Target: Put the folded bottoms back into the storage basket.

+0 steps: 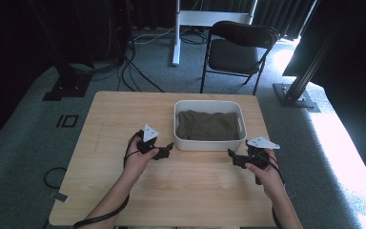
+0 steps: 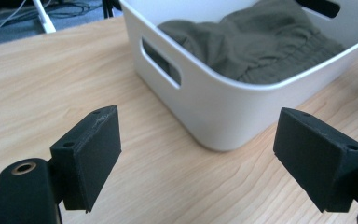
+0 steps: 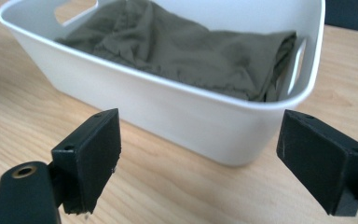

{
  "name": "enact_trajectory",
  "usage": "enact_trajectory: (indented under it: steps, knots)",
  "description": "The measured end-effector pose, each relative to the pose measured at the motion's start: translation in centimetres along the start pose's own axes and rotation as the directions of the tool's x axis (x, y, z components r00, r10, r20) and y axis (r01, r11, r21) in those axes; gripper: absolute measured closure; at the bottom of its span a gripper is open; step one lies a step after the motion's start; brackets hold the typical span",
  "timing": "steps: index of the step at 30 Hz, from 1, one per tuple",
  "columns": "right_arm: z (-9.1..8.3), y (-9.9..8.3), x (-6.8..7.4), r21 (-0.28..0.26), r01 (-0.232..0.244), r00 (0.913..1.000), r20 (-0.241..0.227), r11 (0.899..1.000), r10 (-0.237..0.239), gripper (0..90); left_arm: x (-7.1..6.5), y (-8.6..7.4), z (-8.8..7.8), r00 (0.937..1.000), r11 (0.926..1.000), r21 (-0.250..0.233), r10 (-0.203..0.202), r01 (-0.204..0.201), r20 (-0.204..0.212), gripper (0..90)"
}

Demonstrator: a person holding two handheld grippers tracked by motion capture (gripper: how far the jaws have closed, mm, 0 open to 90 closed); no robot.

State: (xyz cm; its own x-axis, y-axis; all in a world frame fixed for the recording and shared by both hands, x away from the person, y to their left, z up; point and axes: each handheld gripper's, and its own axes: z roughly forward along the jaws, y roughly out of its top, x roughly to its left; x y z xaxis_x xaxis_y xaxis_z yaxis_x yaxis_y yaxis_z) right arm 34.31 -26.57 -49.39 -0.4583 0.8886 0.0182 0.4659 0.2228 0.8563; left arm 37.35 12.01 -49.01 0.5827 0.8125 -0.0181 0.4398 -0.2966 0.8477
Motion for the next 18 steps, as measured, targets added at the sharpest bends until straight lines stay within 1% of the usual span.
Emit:
enact_trajectory:
  steps: [4, 5, 7, 9, 11, 13, 14, 15, 17, 18]
  knots:
    - [-0.1, -1.1, -0.3, 0.006, -0.006, 1.0000, -0.003, 1.000, 0.006, 12.9, 0.7, -1.0, -0.2, 0.9998, 0.9997, 0.015, -0.017, 0.017, -0.013, 16.3]
    - [-0.1, -1.4, -0.3, 0.010, -0.006, 1.0000, 0.002, 1.000, 0.006, 12.9, 0.8, -1.3, -0.2, 0.9996, 0.9995, 0.021, -0.021, 0.021, -0.017, 16.2]
    - [-0.2, -1.9, -0.5, 0.020, -0.004, 0.9999, 0.016, 1.000, 0.003, 12.9, 1.3, -1.9, -0.3, 0.9987, 0.9987, 0.041, -0.027, 0.029, -0.042, 16.2]
    - [-0.3, -2.3, -0.6, 0.027, -0.011, 0.9998, 0.019, 1.000, 0.011, 12.8, 1.8, -2.4, -0.2, 0.9978, 0.9979, 0.052, -0.036, 0.039, -0.055, 16.2]
    - [-0.4, -2.8, -0.7, 0.039, -0.007, 0.9997, 0.023, 0.999, 0.006, 12.8, 2.3, -3.0, -0.2, 0.9962, 0.9964, 0.067, -0.046, 0.051, -0.073, 16.2]
    - [-0.5, -3.0, -0.7, 0.045, -0.003, 0.9997, 0.025, 0.999, 0.002, 12.8, 2.5, -3.3, -0.2, 0.9957, 0.9956, 0.073, -0.053, 0.058, -0.076, 16.2]
    - [-0.6, -3.3, -0.7, 0.050, -0.003, 0.9997, 0.025, 0.999, 0.001, 12.8, 2.8, -3.9, -0.2, 0.9937, 0.9940, 0.080, -0.067, 0.074, -0.090, 16.2]
    - [-0.8, -3.8, -0.9, 0.055, -0.014, 0.9994, 0.032, 0.998, 0.012, 12.8, 3.0, -4.1, -0.2, 0.9931, 0.9936, 0.083, -0.069, 0.077, -0.095, 16.3]
    - [-0.9, -4.2, -1.0, 0.059, -0.019, 0.9992, 0.037, 0.998, 0.017, 12.8, 3.3, -4.6, -0.3, 0.9913, 0.9924, 0.084, -0.081, 0.090, -0.104, 16.3]
    - [-1.0, -4.4, -1.1, 0.065, -0.020, 0.9990, 0.041, 0.998, 0.017, 12.8, 3.5, -4.9, -0.4, 0.9906, 0.9922, 0.089, -0.078, 0.088, -0.112, 16.2]
